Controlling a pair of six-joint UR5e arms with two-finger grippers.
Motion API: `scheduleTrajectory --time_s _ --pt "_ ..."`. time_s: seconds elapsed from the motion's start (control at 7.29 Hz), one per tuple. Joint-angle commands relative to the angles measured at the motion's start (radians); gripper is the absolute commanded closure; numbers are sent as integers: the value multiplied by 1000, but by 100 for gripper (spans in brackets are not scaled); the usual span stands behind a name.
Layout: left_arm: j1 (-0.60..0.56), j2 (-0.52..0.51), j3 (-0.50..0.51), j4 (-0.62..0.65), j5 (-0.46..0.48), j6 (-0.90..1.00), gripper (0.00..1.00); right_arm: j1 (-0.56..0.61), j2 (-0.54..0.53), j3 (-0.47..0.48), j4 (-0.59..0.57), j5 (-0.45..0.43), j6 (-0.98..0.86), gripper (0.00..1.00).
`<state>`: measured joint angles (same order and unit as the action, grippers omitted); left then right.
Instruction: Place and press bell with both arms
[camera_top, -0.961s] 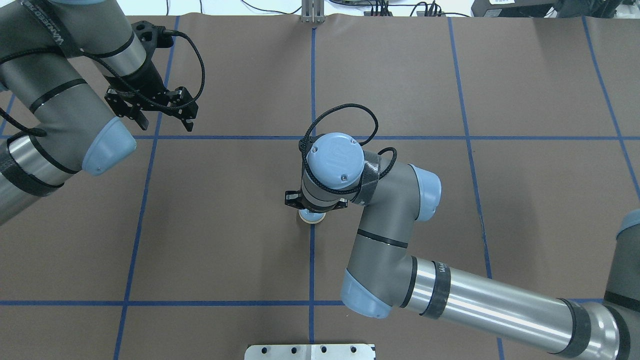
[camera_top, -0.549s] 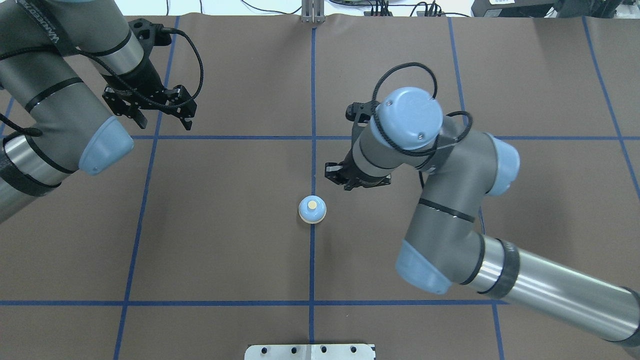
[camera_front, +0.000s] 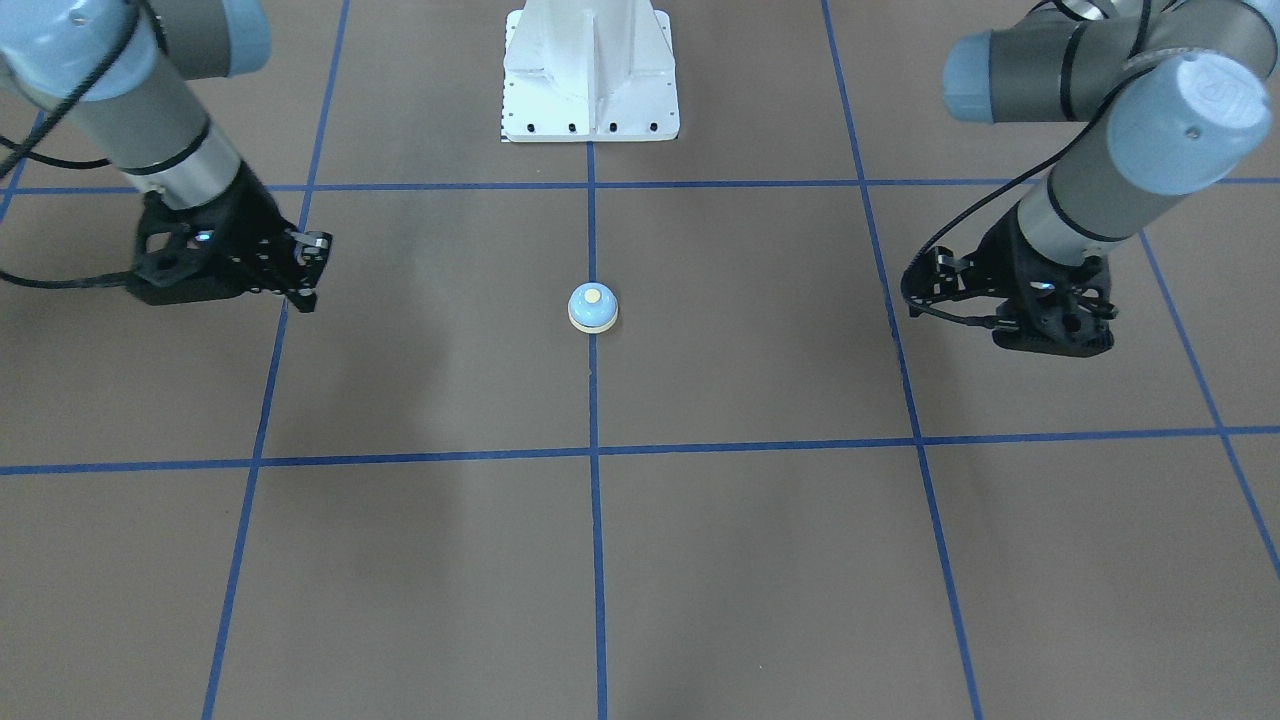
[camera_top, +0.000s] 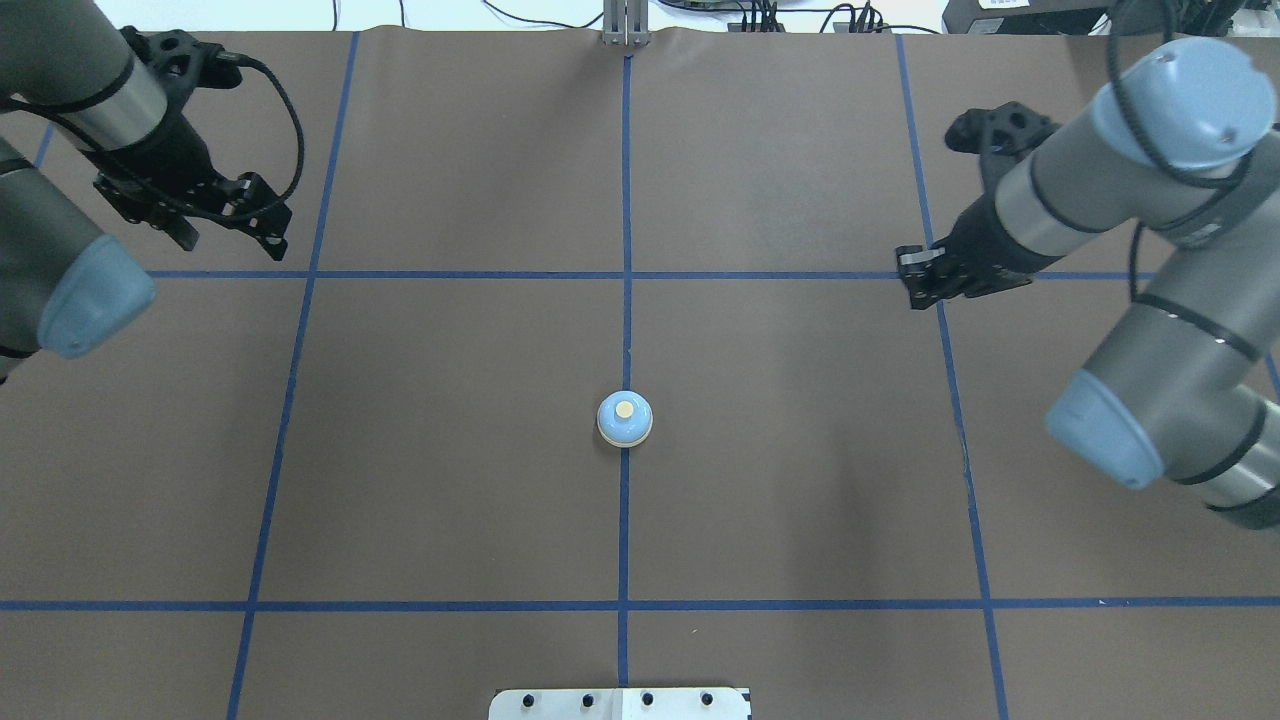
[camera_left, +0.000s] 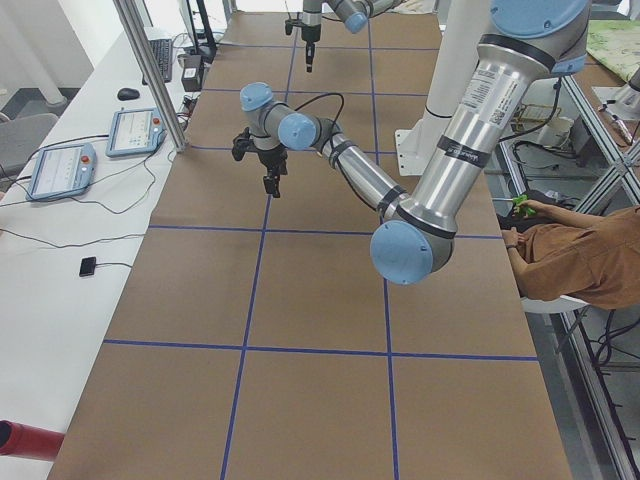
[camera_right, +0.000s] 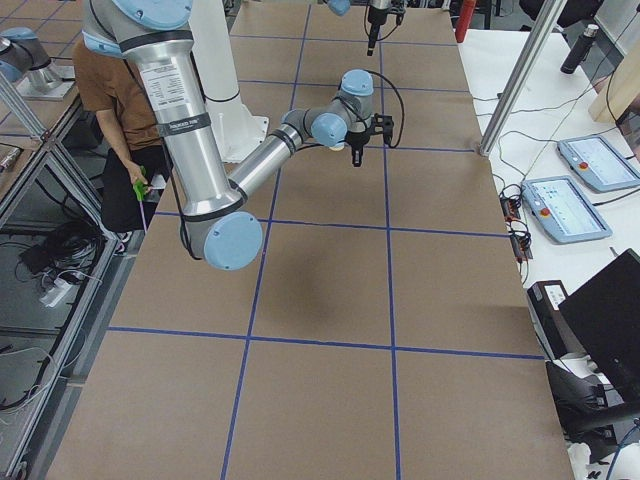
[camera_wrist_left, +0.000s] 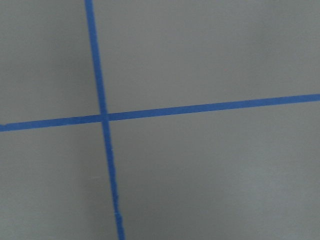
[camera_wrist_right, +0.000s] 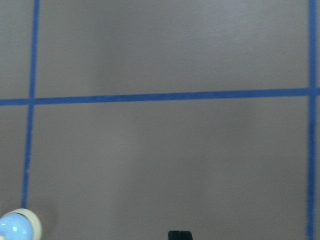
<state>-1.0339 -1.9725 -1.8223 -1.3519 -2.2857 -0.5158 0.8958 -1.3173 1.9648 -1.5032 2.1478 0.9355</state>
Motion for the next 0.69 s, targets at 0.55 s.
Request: scheduleTrajectory --time_s 0.55 --pt "-320 284 -61 -6 0 522 1 543 -287 -159 8 230 -769 0"
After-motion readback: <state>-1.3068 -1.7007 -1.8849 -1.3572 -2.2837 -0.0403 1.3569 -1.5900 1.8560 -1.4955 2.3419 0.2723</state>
